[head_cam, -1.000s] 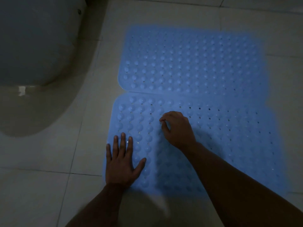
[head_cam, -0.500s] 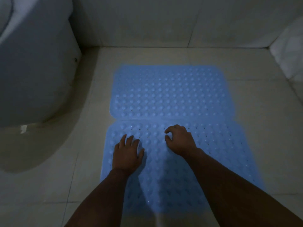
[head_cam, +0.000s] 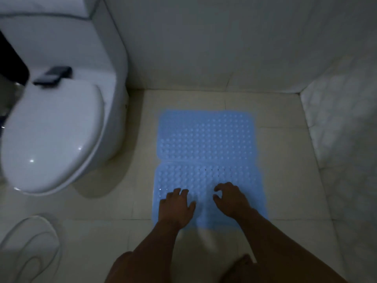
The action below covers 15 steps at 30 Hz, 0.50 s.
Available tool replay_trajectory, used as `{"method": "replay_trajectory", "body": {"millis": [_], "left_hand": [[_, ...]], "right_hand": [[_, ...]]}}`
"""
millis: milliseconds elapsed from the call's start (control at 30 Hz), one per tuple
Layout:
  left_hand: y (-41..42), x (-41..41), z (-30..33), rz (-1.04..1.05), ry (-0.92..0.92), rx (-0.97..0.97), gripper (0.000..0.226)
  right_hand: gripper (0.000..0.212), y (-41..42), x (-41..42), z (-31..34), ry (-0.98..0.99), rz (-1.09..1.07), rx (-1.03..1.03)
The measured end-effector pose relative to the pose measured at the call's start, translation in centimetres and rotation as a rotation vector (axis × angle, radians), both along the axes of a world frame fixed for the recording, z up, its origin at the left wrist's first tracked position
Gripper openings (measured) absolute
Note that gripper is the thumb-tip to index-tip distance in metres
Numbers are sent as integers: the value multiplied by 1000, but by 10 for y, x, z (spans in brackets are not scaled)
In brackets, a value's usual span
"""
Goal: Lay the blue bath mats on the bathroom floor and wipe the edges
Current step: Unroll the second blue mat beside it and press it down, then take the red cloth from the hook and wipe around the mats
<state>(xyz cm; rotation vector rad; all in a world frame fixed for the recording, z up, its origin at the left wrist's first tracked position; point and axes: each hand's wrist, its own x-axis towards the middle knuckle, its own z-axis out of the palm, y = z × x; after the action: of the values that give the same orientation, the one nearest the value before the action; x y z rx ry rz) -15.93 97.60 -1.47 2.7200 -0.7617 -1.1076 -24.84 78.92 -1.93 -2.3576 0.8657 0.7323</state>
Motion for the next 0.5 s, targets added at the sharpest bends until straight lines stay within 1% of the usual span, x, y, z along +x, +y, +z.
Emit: {"method": "replay_trajectory", "body": {"millis": [67,100,133,267,367,433,500], "left_hand": [[9,-6,80,83,82,6,59],[13,-8,127,89,99,-10,59],[17,-12,171,64,104,-12,59],[27,-5,285,-29,69,-10,61],[30,19,348,-63,15,-26,62],[32,38,375,-52,7,-9,64],[42,57,398,0,-44,4,65]], "right_hand": [[34,4,0,75,18,-12,3],[35,7,2,122,9,-10,-7],[35,11,3,167,12,-13,-8],[36,29,16,290,-40,9,28],[38,38,32,358,-68,52,31],[40,41,45,384,-73,98,62],[40,45,61,401,-79,185,84]]}}
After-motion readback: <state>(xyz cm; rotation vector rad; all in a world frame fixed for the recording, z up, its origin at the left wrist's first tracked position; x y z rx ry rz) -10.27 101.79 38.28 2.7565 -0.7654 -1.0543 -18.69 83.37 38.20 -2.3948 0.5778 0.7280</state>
